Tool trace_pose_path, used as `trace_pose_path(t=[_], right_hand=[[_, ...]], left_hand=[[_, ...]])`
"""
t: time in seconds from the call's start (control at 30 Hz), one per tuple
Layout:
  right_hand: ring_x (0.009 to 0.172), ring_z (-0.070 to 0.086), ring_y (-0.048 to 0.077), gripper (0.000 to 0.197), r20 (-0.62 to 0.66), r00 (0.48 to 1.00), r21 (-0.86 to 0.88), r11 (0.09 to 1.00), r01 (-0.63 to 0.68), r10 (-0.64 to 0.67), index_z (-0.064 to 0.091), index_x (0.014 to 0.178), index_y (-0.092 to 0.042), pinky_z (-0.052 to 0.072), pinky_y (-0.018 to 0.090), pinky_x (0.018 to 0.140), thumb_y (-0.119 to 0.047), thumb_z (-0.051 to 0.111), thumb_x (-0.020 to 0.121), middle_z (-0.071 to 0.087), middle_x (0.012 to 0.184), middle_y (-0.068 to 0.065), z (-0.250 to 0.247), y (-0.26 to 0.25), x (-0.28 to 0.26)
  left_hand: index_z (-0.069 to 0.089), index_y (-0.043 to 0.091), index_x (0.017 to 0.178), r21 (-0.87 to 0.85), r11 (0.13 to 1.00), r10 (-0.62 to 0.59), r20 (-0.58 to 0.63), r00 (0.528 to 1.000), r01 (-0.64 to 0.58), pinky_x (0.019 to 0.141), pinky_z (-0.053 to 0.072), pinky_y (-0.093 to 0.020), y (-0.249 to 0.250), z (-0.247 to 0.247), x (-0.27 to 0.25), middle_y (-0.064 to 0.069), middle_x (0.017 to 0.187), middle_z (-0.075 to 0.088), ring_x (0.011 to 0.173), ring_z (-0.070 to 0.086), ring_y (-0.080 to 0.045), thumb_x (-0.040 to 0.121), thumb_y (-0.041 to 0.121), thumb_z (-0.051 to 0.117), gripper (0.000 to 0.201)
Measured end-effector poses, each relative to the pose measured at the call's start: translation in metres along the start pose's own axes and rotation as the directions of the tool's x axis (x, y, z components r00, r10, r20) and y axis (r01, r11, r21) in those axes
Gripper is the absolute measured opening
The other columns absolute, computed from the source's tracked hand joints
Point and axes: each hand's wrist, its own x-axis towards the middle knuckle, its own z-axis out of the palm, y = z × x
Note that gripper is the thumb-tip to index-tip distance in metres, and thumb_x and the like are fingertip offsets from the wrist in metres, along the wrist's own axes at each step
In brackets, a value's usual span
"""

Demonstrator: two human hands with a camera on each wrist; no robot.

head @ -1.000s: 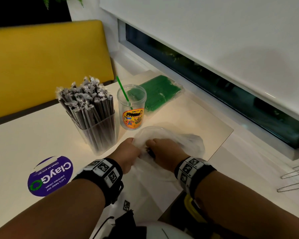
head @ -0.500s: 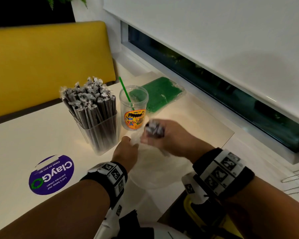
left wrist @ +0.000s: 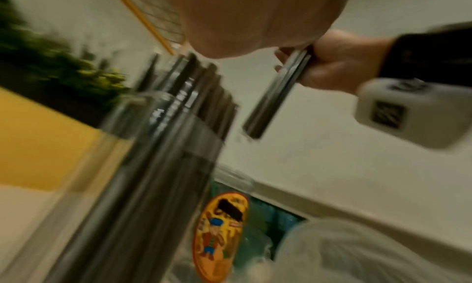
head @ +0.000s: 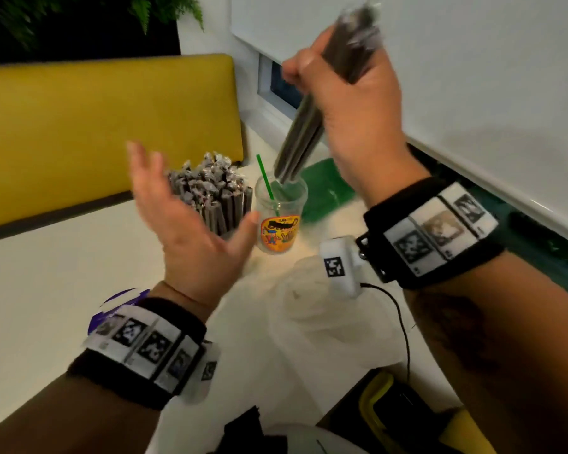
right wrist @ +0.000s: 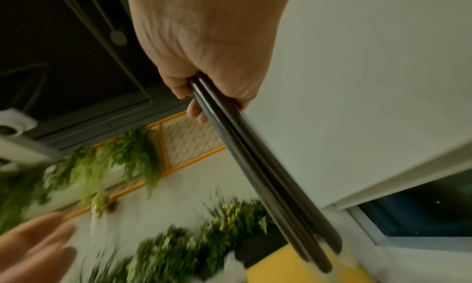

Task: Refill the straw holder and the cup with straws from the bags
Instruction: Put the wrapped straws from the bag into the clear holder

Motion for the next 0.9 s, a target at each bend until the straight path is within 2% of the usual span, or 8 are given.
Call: trace_pose_path(t=[0.13,0.2,0.33,0.5,0.63,0.7,0.8,0.9], right_hand=[[0.089,0.068,0.015,0.014,0.163,0.981,-0.152,0.985,-0.082,0.106,0.062,0.091,-0.021,0.054,0.039,0.088,-0.029,0.071,0.086,0.071,0.091,0.002,0.047,0.015,-0.008],[0.090,0.070,0.021,0.016,0.182,0.977,-0.093,0.991,-0.093,0.109,0.062,0.091,-0.020,0.054,0.048,0.089,-0.032,0.070,0.083,0.073,0.091,0.005,0.065,0.018,-0.012],[0.084,0.071,0.027,0.009,0.136,0.986,0.079,0.992,-0.103,0.092,0.060,0.080,-0.022,0.051,0.058,0.090,-0.018,0.067,0.085,0.073,0.081,0.004,0.081,0.013,-0.007],[0.087,0.069,0.028,0.010,0.035,0.959,0.154,0.947,-0.283,0.281,0.059,0.085,-0.021,0.052,0.056,0.092,-0.014,0.064,0.090,0.069,0.082,0.006,0.081,0.036,-0.008],[0.095,0.066,0.010,0.016,0.108,0.891,-0.048,0.897,-0.439,0.442,0.061,0.106,-0.019,0.051,0.029,0.088,-0.031,0.061,0.095,0.073,0.094,-0.004,0.073,0.073,-0.040],[0.101,0.065,0.009,0.034,0.178,0.862,-0.206,0.875,-0.439,0.475,0.059,0.117,-0.018,0.052,0.032,0.091,-0.038,0.066,0.091,0.071,0.108,-0.004,0.072,0.082,-0.049],[0.132,0.048,0.020,0.085,0.224,0.930,-0.274,0.935,-0.226,0.291,0.028,0.144,-0.024,0.040,0.045,0.111,-0.044,0.077,0.078,0.049,0.144,0.006,0.070,0.074,-0.043],[0.144,0.027,0.035,0.095,0.154,0.933,-0.379,0.853,0.359,-0.325,0.013,0.150,0.006,0.026,0.049,0.118,-0.036,0.069,0.086,0.025,0.154,0.027,0.068,0.043,-0.020]], left_hand=[[-0.006,-0.007,0.152,-0.044,0.911,-0.404,0.102,0.909,0.409,0.126,0.002,-0.034,-0.045,-0.004,0.008,-0.024,0.163,-0.004,0.152,0.001,-0.023,0.059,0.064,0.083,0.147],[-0.011,0.005,0.155,-0.071,0.843,-0.510,0.207,0.835,0.533,0.126,0.005,-0.033,-0.057,0.000,0.002,-0.014,0.166,-0.005,0.152,0.000,-0.013,0.054,0.054,0.091,0.152],[-0.009,0.018,0.157,-0.138,0.776,-0.571,0.262,0.778,0.615,0.108,0.013,0.003,-0.063,0.006,-0.009,0.003,0.160,0.014,0.135,0.013,0.014,0.054,0.023,0.098,0.148],[-0.005,0.027,0.157,-0.128,0.775,-0.573,0.271,0.773,0.619,0.122,0.027,-0.036,-0.069,0.007,-0.010,-0.002,0.161,0.025,0.146,0.029,-0.009,0.051,0.027,0.098,0.148],[-0.003,0.026,0.157,-0.121,0.778,-0.570,0.277,0.774,0.616,0.121,0.030,-0.037,-0.071,0.010,-0.011,0.000,0.160,0.028,0.144,0.032,-0.007,0.054,0.024,0.097,0.144],[-0.001,0.026,0.157,-0.115,0.778,-0.574,0.272,0.772,0.618,0.120,0.032,-0.038,-0.072,0.010,-0.011,0.000,0.160,0.029,0.144,0.034,-0.008,0.054,0.025,0.097,0.142],[0.000,0.023,0.157,-0.100,0.783,-0.572,0.270,0.774,0.614,0.121,0.030,-0.036,-0.072,0.009,-0.011,0.000,0.161,0.028,0.145,0.032,-0.008,0.056,0.026,0.097,0.140],[0.000,0.020,0.158,-0.100,0.784,-0.572,0.267,0.775,0.613,0.122,0.027,-0.036,-0.072,0.009,-0.011,0.001,0.161,0.024,0.147,0.028,-0.007,0.055,0.026,0.097,0.141]])
